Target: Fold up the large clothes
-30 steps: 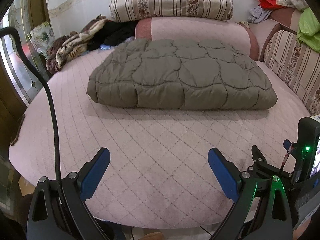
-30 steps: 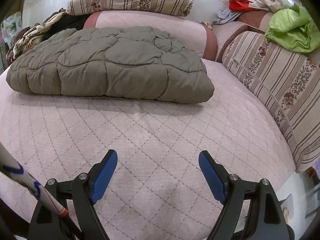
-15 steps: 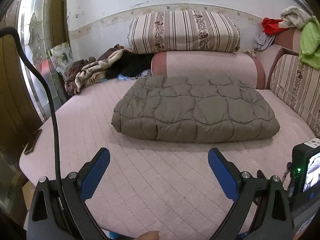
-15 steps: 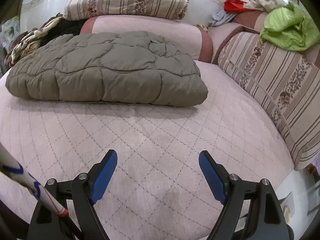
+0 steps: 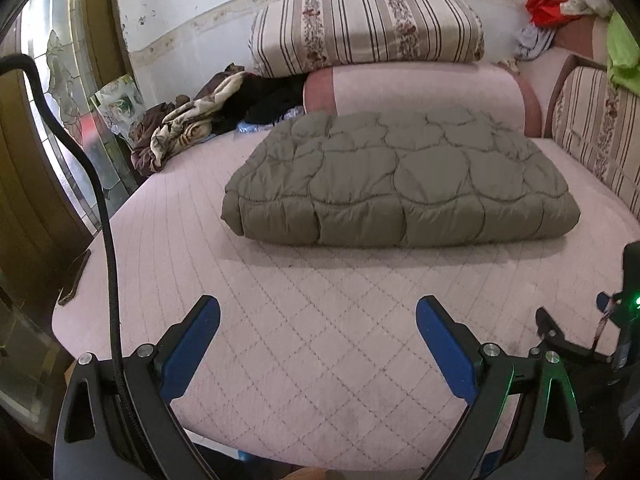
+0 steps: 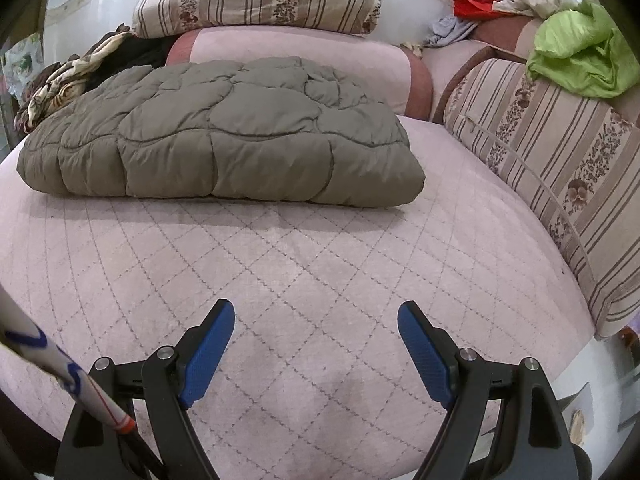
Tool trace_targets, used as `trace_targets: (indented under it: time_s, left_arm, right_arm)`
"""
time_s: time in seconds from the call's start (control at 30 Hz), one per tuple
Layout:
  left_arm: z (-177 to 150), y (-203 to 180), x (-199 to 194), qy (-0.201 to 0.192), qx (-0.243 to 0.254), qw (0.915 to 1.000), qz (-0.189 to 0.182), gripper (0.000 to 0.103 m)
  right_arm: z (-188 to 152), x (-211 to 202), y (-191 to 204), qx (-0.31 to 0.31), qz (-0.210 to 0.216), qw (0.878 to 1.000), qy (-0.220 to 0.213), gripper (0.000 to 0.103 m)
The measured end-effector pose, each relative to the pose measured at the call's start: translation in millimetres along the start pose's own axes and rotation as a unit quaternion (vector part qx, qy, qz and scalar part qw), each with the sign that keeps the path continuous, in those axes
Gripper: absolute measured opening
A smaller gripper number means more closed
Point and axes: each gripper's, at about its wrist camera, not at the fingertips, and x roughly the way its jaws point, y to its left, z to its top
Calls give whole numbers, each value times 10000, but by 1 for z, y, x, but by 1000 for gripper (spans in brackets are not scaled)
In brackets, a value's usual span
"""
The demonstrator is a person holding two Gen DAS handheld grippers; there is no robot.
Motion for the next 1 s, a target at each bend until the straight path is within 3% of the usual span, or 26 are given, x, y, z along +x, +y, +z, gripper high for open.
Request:
trace_targets:
  time_s: [1.0]
  left_arm:
    - [-17, 1, 24, 642, -62, 9978, -182, 98]
  right_arm:
    - [-1, 1, 3, -57, 58, 9999, 76, 87]
